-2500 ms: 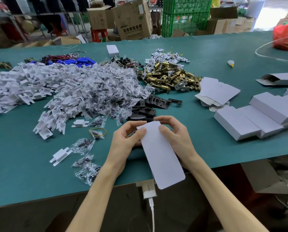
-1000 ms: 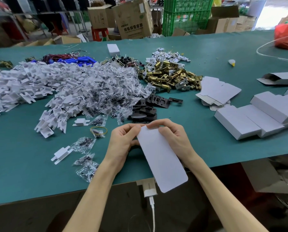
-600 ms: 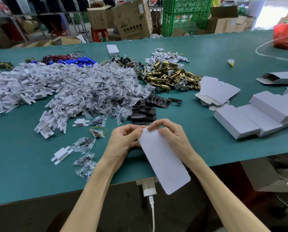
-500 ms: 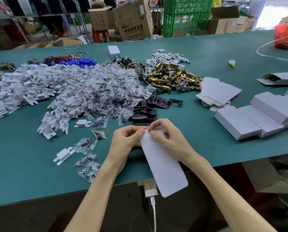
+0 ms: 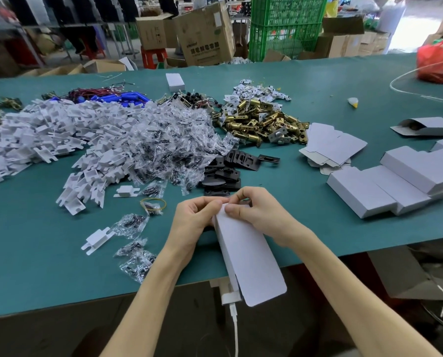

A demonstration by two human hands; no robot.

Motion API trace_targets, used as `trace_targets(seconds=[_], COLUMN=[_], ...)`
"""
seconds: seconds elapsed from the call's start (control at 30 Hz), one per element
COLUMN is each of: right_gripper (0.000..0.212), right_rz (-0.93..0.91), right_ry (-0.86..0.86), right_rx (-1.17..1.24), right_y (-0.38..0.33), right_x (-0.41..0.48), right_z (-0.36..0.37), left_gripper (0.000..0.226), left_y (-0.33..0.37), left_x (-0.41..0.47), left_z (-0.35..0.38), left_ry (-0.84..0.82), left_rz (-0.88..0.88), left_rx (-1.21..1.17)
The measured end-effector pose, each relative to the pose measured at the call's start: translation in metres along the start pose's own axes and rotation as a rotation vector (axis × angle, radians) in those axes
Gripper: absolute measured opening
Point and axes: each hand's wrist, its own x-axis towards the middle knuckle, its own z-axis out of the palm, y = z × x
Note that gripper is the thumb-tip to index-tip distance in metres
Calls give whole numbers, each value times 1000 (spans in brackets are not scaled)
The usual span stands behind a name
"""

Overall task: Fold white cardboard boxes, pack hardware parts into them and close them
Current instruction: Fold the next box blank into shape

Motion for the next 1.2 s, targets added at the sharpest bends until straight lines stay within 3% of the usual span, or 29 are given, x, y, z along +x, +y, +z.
trace_targets(seconds=[0.23,0.5,0.73,0.87,1.2], right_gripper=[12,16,21,27,15], right_rz=[32,39,109,97,2], right_ry=[45,242,169,54,214], right_rx=[88,243,331,603,555], right_y=[6,11,15,23,26], right_x=[-3,-8,-11,-16,-18], right_z=[1,8,6,2,10], left_gripper=[20,25,14,12,16], left_y=[1,4,-1,-3,0], left_x=[-3,-8,-7,-3,-6], left_z=[-1,1,-2,-1,1], left_ry=[-41,-92,-54,56,19], left_rz=[22,105,123,78,80], left_rx=[8,59,43,-18,30])
